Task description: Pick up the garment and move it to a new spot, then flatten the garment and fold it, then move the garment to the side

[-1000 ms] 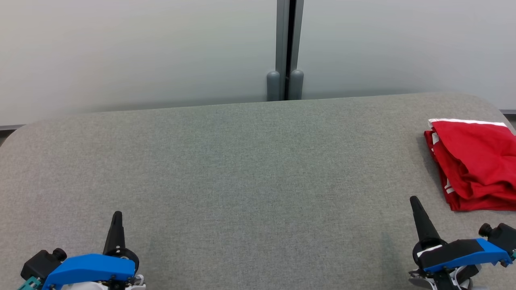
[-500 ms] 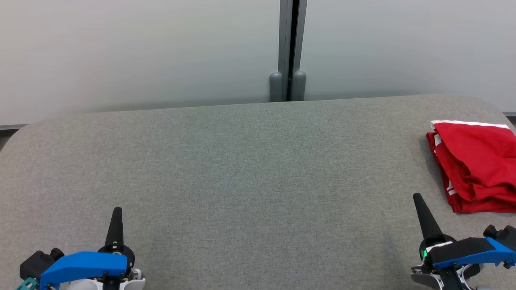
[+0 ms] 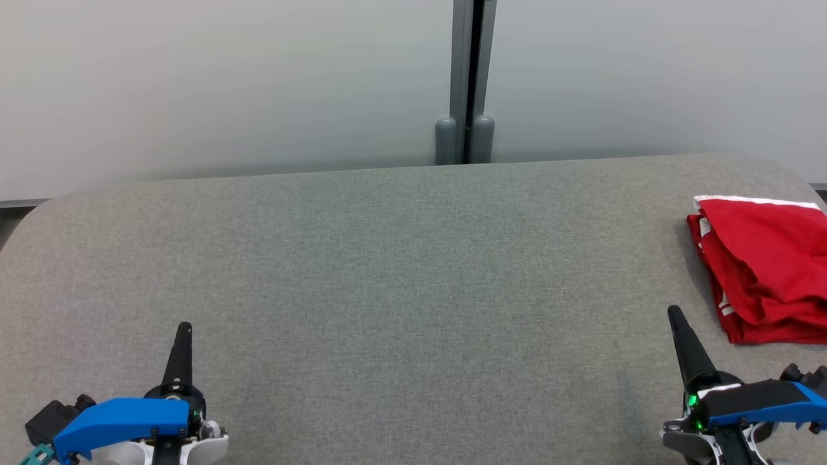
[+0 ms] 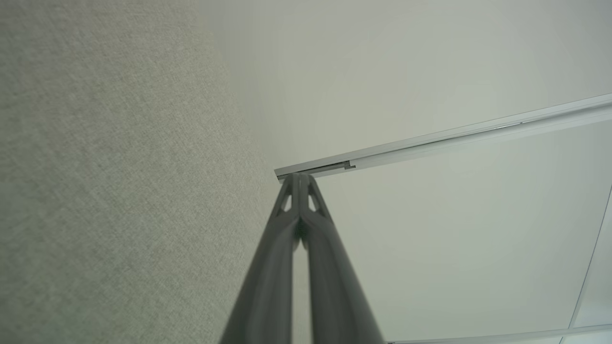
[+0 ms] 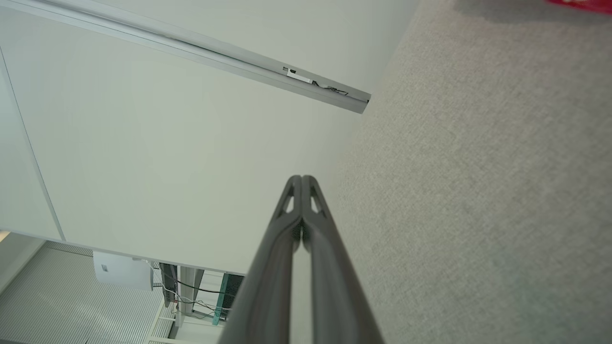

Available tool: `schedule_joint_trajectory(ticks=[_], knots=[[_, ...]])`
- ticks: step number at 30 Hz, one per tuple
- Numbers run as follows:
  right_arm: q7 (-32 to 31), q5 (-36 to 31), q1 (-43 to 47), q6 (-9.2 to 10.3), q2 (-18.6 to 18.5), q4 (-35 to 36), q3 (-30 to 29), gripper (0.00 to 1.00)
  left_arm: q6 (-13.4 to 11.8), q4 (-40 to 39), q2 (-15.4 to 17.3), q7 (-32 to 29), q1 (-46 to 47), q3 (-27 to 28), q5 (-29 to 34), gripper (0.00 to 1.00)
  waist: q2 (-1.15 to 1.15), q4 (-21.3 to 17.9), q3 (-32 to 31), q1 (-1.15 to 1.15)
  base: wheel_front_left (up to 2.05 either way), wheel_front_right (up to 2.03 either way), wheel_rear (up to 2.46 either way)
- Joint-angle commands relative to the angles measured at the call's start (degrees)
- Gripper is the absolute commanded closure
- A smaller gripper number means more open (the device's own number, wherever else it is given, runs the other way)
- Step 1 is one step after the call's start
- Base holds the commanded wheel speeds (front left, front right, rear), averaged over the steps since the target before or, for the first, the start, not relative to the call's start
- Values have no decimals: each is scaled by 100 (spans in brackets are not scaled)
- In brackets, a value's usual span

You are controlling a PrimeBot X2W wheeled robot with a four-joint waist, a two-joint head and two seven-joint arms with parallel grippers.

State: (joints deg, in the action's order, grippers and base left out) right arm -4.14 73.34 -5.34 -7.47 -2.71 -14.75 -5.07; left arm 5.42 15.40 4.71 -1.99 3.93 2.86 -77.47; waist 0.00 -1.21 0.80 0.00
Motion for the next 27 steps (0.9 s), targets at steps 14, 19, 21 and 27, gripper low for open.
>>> schedule_joint_trajectory(ticks=[14,19,21,27], knots=[[-111,766,-100,-4,-26,66,-71,100,104,-89,-69,-192,168,163,-599,100,0,40,-21,0,0,0,0],[-134,1000,-104,-4,-27,69,-89,100,133,-100,-93,-253,195,207,-786,100,0,55,-28,0,0,0,0],[-144,1087,-106,-4,-27,70,-96,100,142,-106,-103,-263,203,228,-851,100,0,61,-31,0,0,0,0],[-180,1352,-112,-4,-27,74,-116,100,171,-122,-131,-335,229,287,-1056,100,0,78,-40,0,0,0,0]])
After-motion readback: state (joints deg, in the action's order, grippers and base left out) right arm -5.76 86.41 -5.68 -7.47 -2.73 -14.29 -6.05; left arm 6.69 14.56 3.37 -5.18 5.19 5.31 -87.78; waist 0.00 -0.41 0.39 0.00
